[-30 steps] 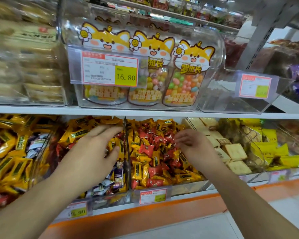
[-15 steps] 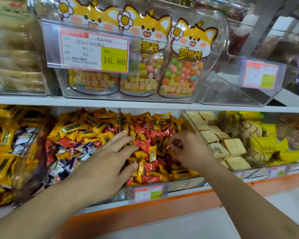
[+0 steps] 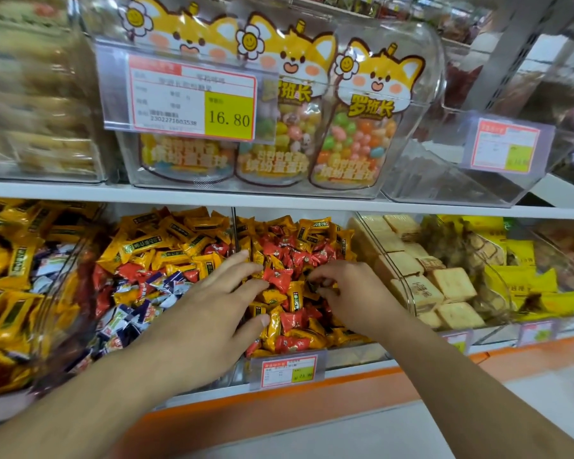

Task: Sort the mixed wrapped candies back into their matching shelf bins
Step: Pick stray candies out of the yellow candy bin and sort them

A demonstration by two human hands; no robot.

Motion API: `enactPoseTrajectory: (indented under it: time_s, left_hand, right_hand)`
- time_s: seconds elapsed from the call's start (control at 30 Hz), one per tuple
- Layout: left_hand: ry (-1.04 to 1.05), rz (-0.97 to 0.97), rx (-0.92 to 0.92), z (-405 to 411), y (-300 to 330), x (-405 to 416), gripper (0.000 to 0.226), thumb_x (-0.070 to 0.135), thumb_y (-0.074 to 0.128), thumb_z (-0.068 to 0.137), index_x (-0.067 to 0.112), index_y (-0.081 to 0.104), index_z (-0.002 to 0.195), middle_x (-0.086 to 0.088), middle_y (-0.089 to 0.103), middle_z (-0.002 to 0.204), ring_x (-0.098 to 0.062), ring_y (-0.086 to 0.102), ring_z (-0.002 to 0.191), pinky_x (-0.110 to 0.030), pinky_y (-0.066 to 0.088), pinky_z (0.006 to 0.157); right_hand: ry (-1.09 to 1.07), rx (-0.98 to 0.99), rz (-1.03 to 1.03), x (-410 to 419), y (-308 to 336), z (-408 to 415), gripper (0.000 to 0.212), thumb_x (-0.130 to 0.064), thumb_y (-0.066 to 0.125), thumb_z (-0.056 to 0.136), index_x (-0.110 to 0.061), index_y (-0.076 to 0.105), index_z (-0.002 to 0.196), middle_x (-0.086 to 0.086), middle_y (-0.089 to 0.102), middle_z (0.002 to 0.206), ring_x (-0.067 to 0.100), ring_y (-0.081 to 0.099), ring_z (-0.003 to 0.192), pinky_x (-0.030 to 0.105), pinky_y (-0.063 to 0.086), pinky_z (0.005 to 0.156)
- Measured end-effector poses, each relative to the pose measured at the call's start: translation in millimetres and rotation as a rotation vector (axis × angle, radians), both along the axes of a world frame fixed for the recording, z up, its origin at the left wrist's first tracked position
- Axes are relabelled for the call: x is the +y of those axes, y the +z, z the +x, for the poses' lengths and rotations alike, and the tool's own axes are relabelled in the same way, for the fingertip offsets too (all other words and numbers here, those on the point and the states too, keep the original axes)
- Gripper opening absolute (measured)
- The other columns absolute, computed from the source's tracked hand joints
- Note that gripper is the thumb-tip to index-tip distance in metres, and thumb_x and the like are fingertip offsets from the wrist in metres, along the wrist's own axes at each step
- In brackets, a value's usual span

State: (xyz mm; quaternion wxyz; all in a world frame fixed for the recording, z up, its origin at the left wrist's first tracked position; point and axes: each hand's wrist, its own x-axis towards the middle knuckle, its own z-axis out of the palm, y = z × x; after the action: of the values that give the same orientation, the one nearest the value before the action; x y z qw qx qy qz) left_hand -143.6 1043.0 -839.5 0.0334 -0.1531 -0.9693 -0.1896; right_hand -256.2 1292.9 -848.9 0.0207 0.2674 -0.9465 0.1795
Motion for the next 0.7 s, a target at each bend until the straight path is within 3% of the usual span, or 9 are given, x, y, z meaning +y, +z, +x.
enactPoseTrajectory:
  time_s: [0.07, 0.27, 0.47, 0.7]
  left_hand:
    - [0.002, 0.009, -0.002, 0, 0, 0, 0.061, 0.059, 0.032, 0.102, 0.033, 0.031, 0.158, 0.022, 0.008, 0.166, 0.007, -0.029, 0.147, -0.025, 0.002, 0.124]
    - [0.006, 0.002, -0.016, 1, 3, 1, 0.06, 0.058, 0.033, 0.103, 0.034, 0.029, 0.158, 0.023, 0.006, 0.165, 0.008, -0.031, 0.146, -0.026, 0.002, 0.125]
    - [0.013, 0.003, -0.023, 1, 4, 1, 0.06, 0.057, 0.034, 0.103, 0.034, 0.03, 0.158, 0.023, 0.007, 0.165, 0.006, -0.028, 0.147, -0.027, 0.002, 0.125]
    - [0.017, -0.003, -0.035, 2, 4, 0, 0.059, 0.058, 0.034, 0.103, 0.035, 0.032, 0.157, 0.024, 0.007, 0.165, 0.007, -0.029, 0.147, -0.036, 0.01, 0.129]
  right_hand:
    - [-0.036, 0.002, 0.036, 5, -6, -6, 0.035, -0.005, 0.066, 0.095, -0.024, 0.073, 0.125, -0.005, 0.069, 0.122, 0.01, 0.064, 0.105, 0.02, 0.051, 0.087]
    - [-0.099, 0.02, 0.071, 4, -12, -18, 0.028, -0.016, 0.072, 0.093, -0.025, 0.075, 0.12, -0.004, 0.066, 0.123, 0.012, 0.062, 0.103, 0.027, 0.057, 0.089]
    - [-0.16, 0.02, 0.109, -4, -17, -21, 0.033, -0.012, 0.07, 0.09, -0.025, 0.076, 0.119, 0.001, 0.063, 0.126, 0.02, 0.063, 0.11, 0.037, 0.061, 0.088]
    - [-0.154, 0.097, 0.056, 0, -13, -17, 0.014, -0.013, 0.075, 0.087, -0.026, 0.08, 0.091, -0.005, 0.065, 0.107, 0.015, 0.064, 0.096, 0.033, 0.06, 0.079]
